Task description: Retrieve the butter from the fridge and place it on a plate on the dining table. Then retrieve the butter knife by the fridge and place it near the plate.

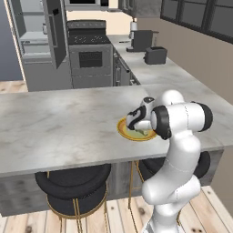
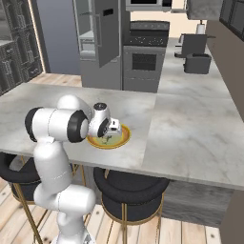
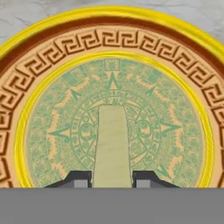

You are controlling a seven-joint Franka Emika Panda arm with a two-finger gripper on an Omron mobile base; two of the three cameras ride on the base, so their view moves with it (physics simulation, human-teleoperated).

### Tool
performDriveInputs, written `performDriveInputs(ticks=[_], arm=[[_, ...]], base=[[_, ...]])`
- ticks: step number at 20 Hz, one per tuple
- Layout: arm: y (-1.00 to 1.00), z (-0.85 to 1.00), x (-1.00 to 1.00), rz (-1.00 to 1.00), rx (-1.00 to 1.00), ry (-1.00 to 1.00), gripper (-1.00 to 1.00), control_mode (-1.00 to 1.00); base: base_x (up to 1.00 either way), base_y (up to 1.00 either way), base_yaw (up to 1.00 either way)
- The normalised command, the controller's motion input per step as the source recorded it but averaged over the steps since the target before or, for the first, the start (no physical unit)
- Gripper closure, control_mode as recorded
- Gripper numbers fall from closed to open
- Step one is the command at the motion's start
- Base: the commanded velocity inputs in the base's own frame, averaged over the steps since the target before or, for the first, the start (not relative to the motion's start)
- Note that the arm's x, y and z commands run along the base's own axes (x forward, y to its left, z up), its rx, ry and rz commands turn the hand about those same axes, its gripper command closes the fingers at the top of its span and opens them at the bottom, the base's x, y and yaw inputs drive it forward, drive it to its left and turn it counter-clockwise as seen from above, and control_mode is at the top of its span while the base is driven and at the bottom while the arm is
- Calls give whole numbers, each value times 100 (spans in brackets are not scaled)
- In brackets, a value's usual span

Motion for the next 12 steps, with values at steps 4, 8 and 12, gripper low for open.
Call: performDriveInputs(ticks=[4, 8, 12], arm=[[0, -20, 20, 0, 5, -4, 100, -100], [0, -9, 28, 0, 2, -8, 100, -100], [0, -17, 25, 0, 3, -4, 100, -100]], base=[[0, 0, 0], [0, 0, 0], [0, 0, 0]])
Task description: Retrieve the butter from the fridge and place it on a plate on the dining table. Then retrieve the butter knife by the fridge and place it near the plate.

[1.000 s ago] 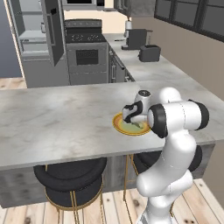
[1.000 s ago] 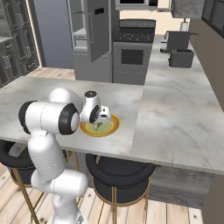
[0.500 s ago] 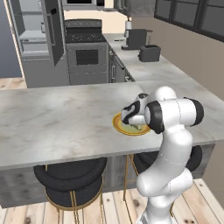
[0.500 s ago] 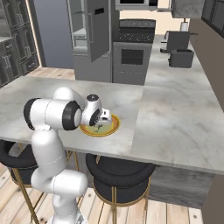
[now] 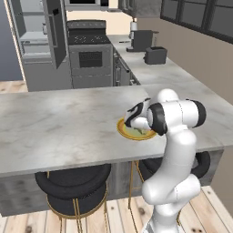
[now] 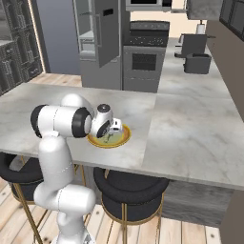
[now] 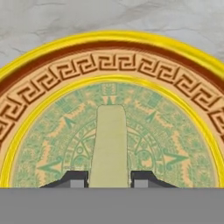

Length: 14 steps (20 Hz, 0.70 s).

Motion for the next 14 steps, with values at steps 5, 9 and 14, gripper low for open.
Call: performDriveInputs(ticks=[5, 9, 14], arm=[[0, -18, 19, 0, 1, 0, -100, -100], [0, 0, 8, 0, 0, 0, -100, -100], [3, 11, 7, -2, -3, 11, -100, -100]], base=[[0, 0, 0], [0, 0, 0], [0, 0, 0]])
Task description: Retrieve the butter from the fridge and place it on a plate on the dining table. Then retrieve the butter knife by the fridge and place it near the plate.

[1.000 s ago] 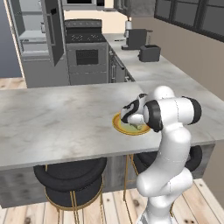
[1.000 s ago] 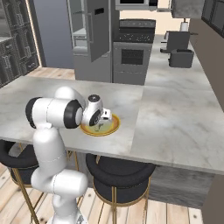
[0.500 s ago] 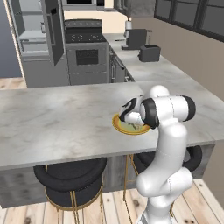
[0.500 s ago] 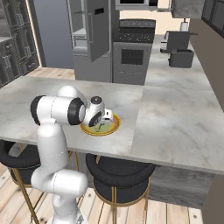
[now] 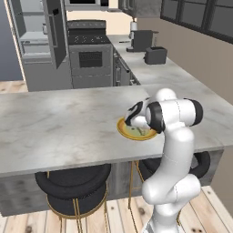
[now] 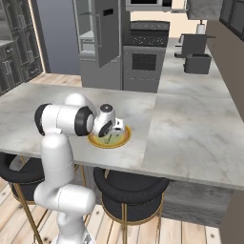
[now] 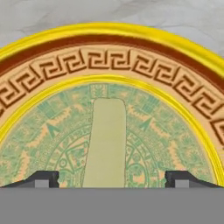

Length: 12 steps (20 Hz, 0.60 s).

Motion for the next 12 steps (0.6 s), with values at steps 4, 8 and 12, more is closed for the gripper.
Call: performDriveInputs(ticks=[4, 8, 12], arm=[[2, 64, -1, -2, -9, 27, -100, -100], [3, 100, -8, 0, -2, 30, -100, -100], [2, 100, -43, -4, 0, 28, -100, -100]], base=[[0, 0, 0], [0, 0, 0], [0, 0, 0]])
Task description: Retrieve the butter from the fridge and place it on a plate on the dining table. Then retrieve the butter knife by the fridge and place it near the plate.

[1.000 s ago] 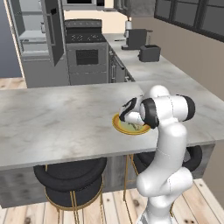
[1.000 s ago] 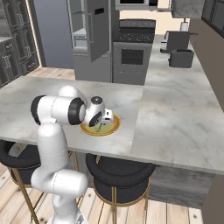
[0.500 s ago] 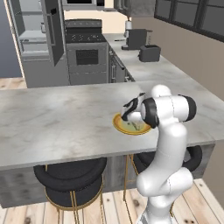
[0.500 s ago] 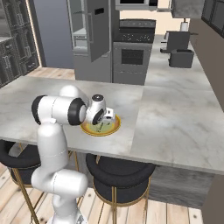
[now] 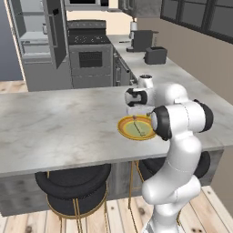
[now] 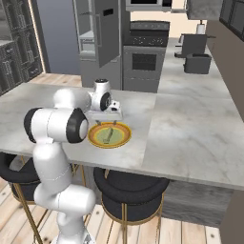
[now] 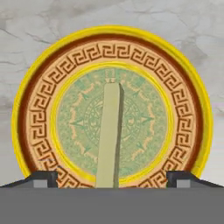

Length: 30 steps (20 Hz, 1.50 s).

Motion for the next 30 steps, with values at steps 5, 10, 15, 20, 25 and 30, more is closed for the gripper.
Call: performDriveInputs(ticks=[5, 10, 15, 20, 25, 30], arm=[[0, 71, -92, -10, 0, 27, -100, -100], [3, 26, -100, -3, 0, 8, -100, -100], [2, 55, -100, 0, 0, 0, -100, -100], [2, 44, -100, 0, 0, 0, -100, -100], [5, 12, -97, 0, 0, -5, -100, -100], [3, 0, -65, -4, -1, -8, -100, -100]], base=[[0, 0, 0], [0, 0, 0], [0, 0, 0], [0, 0, 0], [0, 0, 0], [0, 0, 0]])
